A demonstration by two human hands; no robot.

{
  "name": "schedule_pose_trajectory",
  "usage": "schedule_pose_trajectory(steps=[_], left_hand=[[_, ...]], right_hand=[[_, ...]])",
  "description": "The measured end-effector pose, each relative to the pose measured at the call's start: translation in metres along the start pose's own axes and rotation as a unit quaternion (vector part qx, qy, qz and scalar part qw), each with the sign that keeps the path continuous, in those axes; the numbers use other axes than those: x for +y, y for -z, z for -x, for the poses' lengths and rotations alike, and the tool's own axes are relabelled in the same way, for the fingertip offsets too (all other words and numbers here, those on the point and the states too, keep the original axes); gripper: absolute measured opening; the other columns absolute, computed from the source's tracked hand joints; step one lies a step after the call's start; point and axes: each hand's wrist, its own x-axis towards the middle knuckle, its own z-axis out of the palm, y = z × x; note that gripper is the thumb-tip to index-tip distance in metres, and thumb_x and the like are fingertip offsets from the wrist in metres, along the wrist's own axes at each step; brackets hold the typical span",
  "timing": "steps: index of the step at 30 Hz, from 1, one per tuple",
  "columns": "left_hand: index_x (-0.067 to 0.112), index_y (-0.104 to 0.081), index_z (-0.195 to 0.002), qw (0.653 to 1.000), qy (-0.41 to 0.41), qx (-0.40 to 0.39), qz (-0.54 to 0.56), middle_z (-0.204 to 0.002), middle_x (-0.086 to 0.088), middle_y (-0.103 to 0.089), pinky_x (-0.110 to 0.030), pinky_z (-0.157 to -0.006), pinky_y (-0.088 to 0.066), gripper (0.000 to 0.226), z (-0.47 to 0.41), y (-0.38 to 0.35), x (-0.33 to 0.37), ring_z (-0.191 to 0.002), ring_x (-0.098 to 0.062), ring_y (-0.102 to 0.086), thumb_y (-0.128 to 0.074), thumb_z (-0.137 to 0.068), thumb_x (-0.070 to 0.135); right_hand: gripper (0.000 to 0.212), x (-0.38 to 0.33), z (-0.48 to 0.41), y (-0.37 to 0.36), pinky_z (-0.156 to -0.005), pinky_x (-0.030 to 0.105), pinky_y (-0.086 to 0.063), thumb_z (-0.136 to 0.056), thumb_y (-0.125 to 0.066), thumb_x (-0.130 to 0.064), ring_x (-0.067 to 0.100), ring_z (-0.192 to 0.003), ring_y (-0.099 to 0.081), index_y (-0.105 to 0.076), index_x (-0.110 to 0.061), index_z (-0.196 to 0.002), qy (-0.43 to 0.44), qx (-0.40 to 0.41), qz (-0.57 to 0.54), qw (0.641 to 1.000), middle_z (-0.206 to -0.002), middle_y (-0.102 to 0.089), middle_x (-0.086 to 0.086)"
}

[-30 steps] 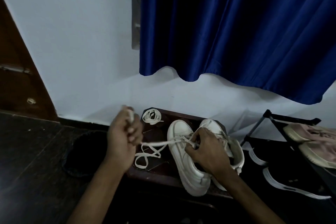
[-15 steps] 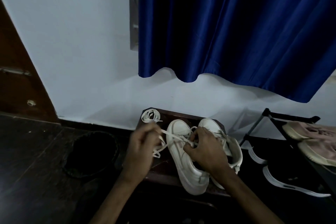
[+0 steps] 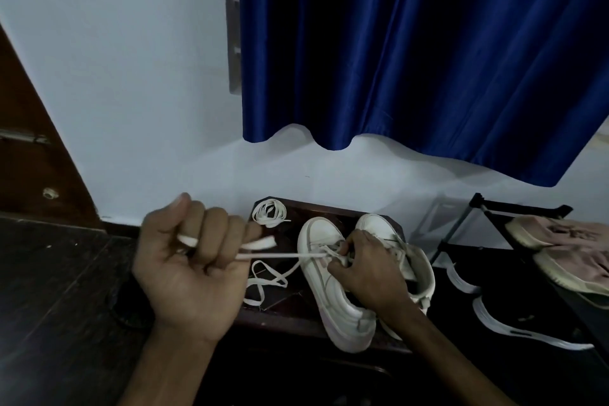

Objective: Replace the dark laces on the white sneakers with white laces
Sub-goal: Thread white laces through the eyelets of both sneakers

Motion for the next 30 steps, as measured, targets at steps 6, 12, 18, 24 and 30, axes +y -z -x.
schedule_pose_trajectory(steps=[6,12,18,24,30], left_hand=[[0.019,-0.027,-0.047,0.964,0.033,0.047,-0.26,-0.042,0.005,-0.02,-0.039,-0.049,-0.012,0.056,0.029,0.018,-0.026,-0.043,-0.014,-0.014,-0.07,-0.076,0.04],[0.017,-0.027,-0.047,0.947,0.042,0.054,-0.314,-0.042,0.01,-0.029,-0.037,-0.047,-0.014,0.055,0.052,0.039,-0.02,-0.043,-0.012,-0.02,-0.064,-0.077,0.045],[0.011,-0.018,-0.046,0.947,0.018,0.093,-0.308,-0.043,0.006,-0.026,-0.034,-0.048,-0.019,0.066,0.052,0.052,-0.016,-0.044,-0.012,-0.023,-0.066,-0.075,0.047],[0.013,-0.019,-0.047,0.937,0.02,0.118,-0.329,-0.041,0.007,-0.029,-0.033,-0.049,-0.019,0.064,0.053,0.063,-0.009,-0.046,-0.016,-0.016,-0.066,-0.072,0.049],[0.028,-0.034,-0.041,0.897,0.0,0.114,-0.428,-0.04,0.0,-0.027,-0.041,-0.048,-0.015,0.04,0.05,0.073,-0.02,-0.043,-0.021,-0.018,-0.045,-0.08,0.029]], right_hand=[[0.02,-0.007,-0.012,0.01,-0.072,0.034,-0.045,-0.079,-0.06,-0.045,0.014,-0.085,-0.056,-0.051,-0.028,-0.078,0.01,-0.046,0.035,0.998,-0.085,-0.056,-0.01],[0.019,-0.064,-0.053,-0.006,-0.085,0.037,-0.049,-0.087,-0.065,-0.036,0.021,-0.099,-0.062,-0.07,-0.022,-0.098,0.166,-0.121,0.053,0.977,-0.102,-0.067,0.0],[0.032,-0.099,-0.054,-0.076,-0.082,0.038,-0.047,-0.08,-0.074,-0.018,0.03,-0.101,-0.059,-0.07,-0.01,-0.111,0.34,-0.301,0.06,0.889,-0.107,-0.062,0.015],[0.023,-0.092,-0.049,-0.104,-0.078,0.038,-0.051,-0.079,-0.07,-0.016,0.028,-0.102,-0.06,-0.07,-0.016,-0.102,0.347,-0.246,0.066,0.902,-0.106,-0.061,0.006],[0.008,-0.093,-0.06,-0.087,-0.081,0.043,-0.049,-0.084,-0.059,-0.013,0.027,-0.094,-0.059,-0.059,-0.014,-0.092,0.289,-0.148,-0.009,0.946,-0.097,-0.063,0.007]])
